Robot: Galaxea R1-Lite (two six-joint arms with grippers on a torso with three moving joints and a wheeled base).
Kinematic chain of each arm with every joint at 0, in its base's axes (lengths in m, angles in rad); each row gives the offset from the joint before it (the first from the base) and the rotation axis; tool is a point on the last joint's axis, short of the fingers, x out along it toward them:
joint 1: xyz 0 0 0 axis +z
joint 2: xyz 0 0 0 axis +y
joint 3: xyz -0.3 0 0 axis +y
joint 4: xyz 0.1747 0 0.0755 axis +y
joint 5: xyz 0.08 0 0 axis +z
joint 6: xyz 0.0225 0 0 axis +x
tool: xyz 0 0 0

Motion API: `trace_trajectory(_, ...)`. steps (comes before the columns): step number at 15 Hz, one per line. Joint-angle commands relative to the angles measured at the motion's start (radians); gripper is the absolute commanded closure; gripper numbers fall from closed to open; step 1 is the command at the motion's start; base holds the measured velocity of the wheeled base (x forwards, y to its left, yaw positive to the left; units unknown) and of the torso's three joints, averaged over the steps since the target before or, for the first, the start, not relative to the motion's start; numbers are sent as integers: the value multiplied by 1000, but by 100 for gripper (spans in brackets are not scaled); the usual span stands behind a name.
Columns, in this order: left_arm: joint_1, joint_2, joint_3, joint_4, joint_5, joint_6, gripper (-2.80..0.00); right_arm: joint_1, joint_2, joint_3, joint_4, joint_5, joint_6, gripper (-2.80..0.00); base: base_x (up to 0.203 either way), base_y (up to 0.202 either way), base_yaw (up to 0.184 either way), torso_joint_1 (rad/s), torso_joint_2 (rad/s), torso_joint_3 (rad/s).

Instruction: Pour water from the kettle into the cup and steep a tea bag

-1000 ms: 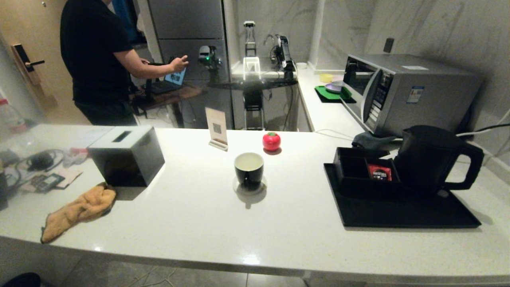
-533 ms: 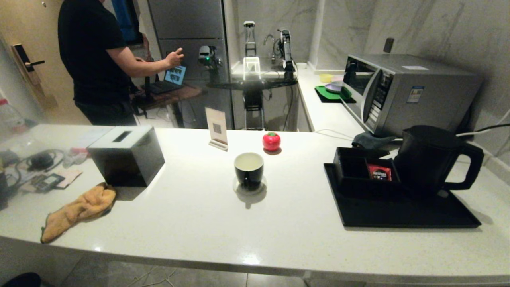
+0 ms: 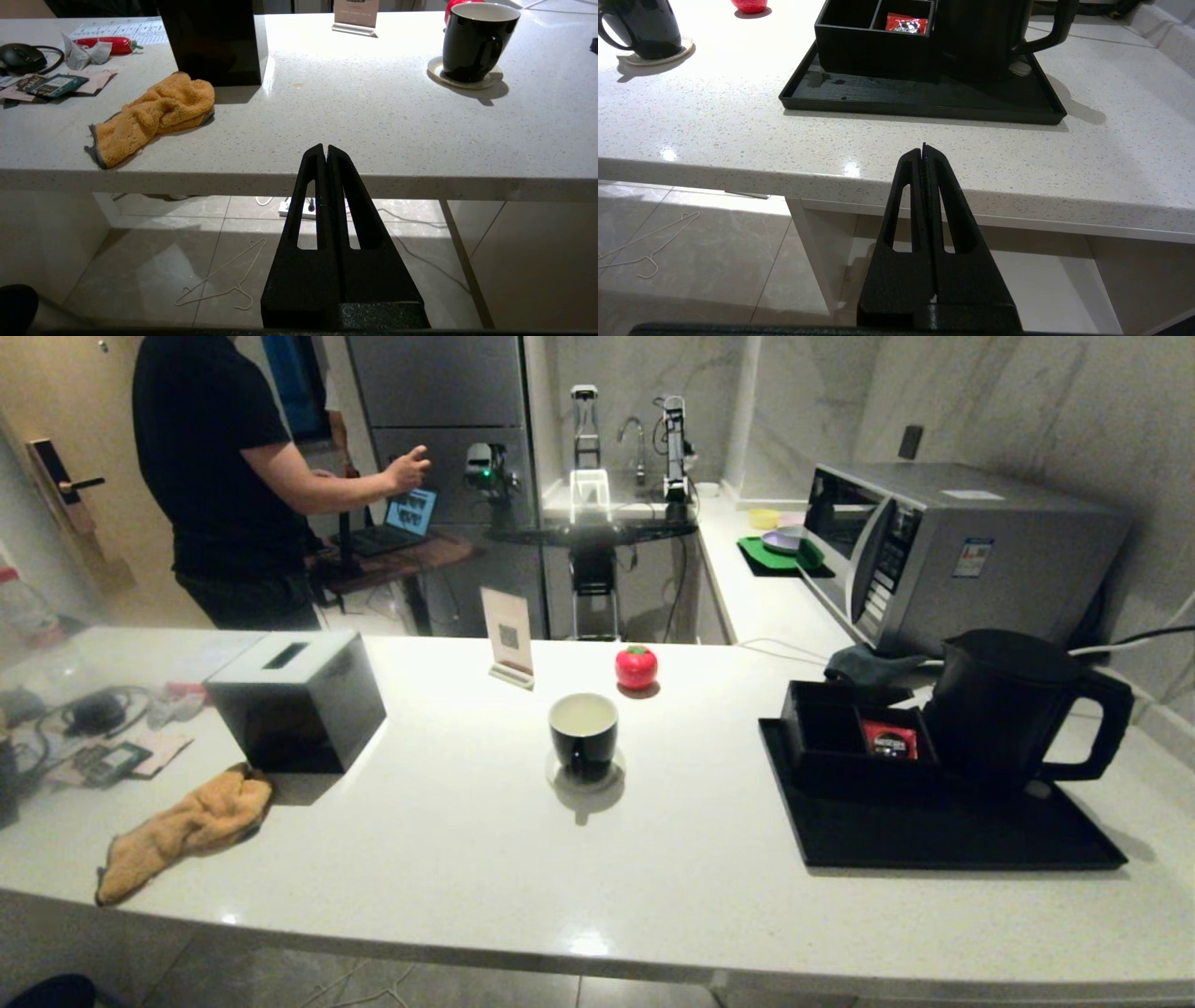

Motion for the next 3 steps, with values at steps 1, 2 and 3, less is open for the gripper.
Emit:
trace_trajectory(1, 0, 1, 0, 0, 0, 0, 0, -1, 1, 0, 0, 0, -1, 0, 0, 0, 0, 0, 0, 0)
trace_trajectory(2, 0, 1, 0, 0, 0, 0, 0, 1, 1, 0, 1, 2, -4, 0, 0, 0, 0, 0, 0, 0)
trace_trajectory(3, 0, 1, 0, 0, 0, 0, 0, 1, 1, 0, 0, 2, -4, 0, 0, 0, 0, 0, 0, 0)
